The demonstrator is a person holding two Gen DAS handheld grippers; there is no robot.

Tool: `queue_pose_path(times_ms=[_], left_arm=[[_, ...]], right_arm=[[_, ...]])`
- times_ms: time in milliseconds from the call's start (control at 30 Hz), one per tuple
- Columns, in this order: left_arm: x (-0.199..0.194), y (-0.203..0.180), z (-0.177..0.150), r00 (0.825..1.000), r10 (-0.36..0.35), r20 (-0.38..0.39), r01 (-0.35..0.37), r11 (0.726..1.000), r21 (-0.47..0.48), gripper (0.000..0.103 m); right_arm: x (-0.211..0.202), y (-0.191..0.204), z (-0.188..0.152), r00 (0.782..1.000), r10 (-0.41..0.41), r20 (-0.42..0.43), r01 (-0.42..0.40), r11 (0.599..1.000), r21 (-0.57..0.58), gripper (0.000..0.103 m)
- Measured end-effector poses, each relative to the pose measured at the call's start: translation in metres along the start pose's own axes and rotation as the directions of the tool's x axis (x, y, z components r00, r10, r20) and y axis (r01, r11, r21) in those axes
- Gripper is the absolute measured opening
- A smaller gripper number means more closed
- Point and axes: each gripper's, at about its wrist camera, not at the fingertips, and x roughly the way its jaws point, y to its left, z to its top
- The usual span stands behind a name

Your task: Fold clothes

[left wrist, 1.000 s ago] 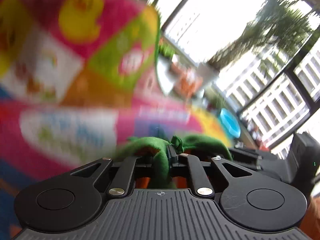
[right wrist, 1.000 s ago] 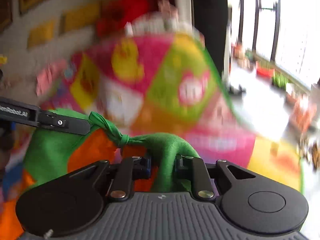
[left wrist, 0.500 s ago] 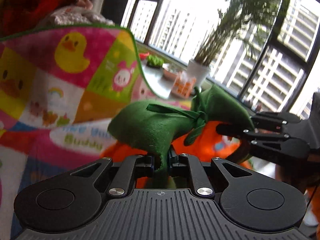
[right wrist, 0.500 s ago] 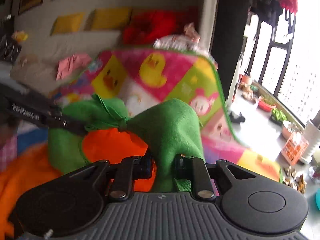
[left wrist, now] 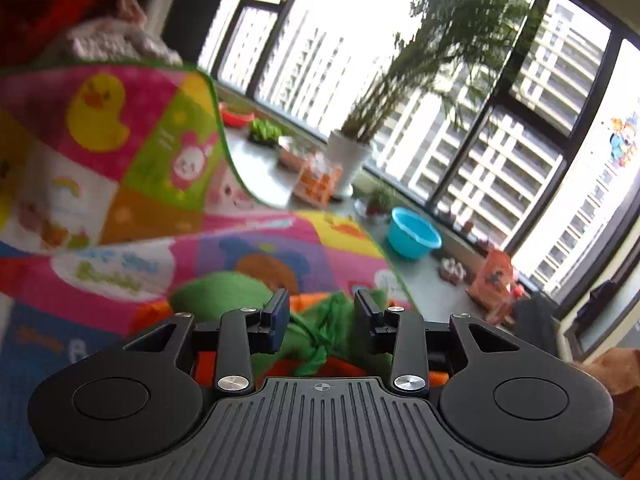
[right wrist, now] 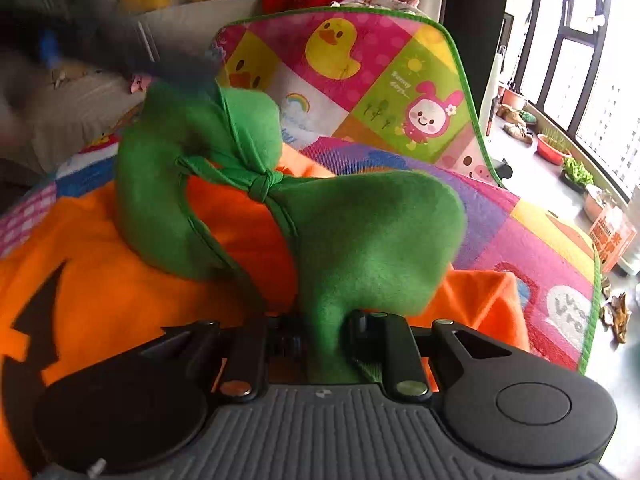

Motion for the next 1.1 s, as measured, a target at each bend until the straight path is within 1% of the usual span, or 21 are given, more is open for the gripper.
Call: queue_pose_path(times_ms=[67,100,167,200,267,300,367,433,500,533,567,633,700,767,833,900,967,1100], left_arm=[[0.027,0.008,-0.015,0.995,0.052,-0.085,-0.052,0.999,0.002,0.035],[0.037,0.016,-0.024,0.99,0.067,-0.126,-0.07,0.997,-0.015,0.034],[0.056,0.032,-0.04,0.975,0.086,-0.205,-0.099,0.994,-0.054,0.034],[0.059,0.034,-0.044,0.973,0.087,-0.213,-0.101,0.993,-0.054,0.034],[0.061,0.036,-0.047,0.973,0.091,-0.213,-0.102,0.994,-0.044,0.035],[0.062,0.035,-0.045,0.972,0.091,-0.216,-0.103,0.994,-0.044,0.035],[0.059,0.034,-0.04,0.972,0.092,-0.217,-0.104,0.994,-0.045,0.037],[0.046,0.033,-0.034,0.975,0.093,-0.201,-0.104,0.993,-0.047,0.038],[0.026,0.032,-0.029,0.982,0.087,-0.169,-0.098,0.994,-0.057,0.043],[0.015,0.035,-0.024,0.986,0.089,-0.142,-0.099,0.993,-0.063,0.05],[0.005,0.04,-0.019,0.988,0.096,-0.117,-0.105,0.992,-0.073,0.054],[-0.01,0.054,-0.008,0.99,0.115,-0.076,-0.123,0.986,-0.109,0.055],[-0.007,0.076,0.003,0.989,0.133,-0.069,-0.143,0.972,-0.185,0.054],[0.0,0.094,0.01,0.99,0.122,-0.076,-0.139,0.952,-0.271,0.051],[0.011,0.108,0.011,0.994,0.063,-0.088,-0.09,0.932,-0.352,0.051],[0.026,0.117,0.007,0.995,-0.004,-0.104,-0.041,0.903,-0.427,0.051],[0.044,0.123,0.002,0.992,-0.047,-0.12,-0.017,0.877,-0.48,0.051],[0.067,0.133,-0.002,0.99,-0.065,-0.124,-0.012,0.841,-0.541,0.051]], right_arm=[[-0.022,-0.005,0.002,1.0,0.01,0.025,-0.01,1.0,0.015,0.031],[-0.034,-0.008,0.004,0.999,0.014,0.046,-0.015,1.0,0.024,0.033],[-0.055,-0.012,0.013,0.993,0.015,0.114,-0.02,0.999,0.041,0.033],[-0.06,-0.013,0.02,0.989,0.013,0.147,-0.021,0.998,0.051,0.033],[-0.064,-0.014,0.035,0.979,0.018,0.203,-0.033,0.997,0.072,0.033],[-0.054,-0.013,0.04,0.979,0.035,0.201,-0.052,0.995,0.082,0.033],[-0.027,-0.01,0.045,0.984,0.072,0.163,-0.088,0.991,0.098,0.033],[-0.015,-0.013,0.042,0.988,0.077,0.13,-0.093,0.989,0.117,0.033],[-0.009,-0.018,0.035,0.992,0.072,0.099,-0.085,0.987,0.137,0.033],[-0.006,-0.02,0.032,0.994,0.07,0.083,-0.081,0.986,0.147,0.033],[-0.003,-0.022,0.029,0.995,0.067,0.068,-0.077,0.985,0.157,0.032],[0.003,-0.027,0.023,0.997,0.063,0.036,-0.068,0.982,0.176,0.032],[0.009,-0.032,0.017,0.998,0.059,0.004,-0.059,0.979,0.195,0.032],[0.017,-0.044,0.017,0.998,0.067,-0.007,-0.063,0.965,0.253,0.032],[0.025,-0.06,0.02,0.997,0.079,-0.011,-0.071,0.943,0.324,0.032],[0.034,-0.075,0.024,0.996,0.092,-0.013,-0.079,0.916,0.394,0.032],[0.043,-0.091,0.027,0.994,0.105,-0.015,-0.086,0.883,0.461,0.032],[0.06,-0.122,0.033,0.991,0.13,-0.015,-0.096,0.803,0.588,0.032]])
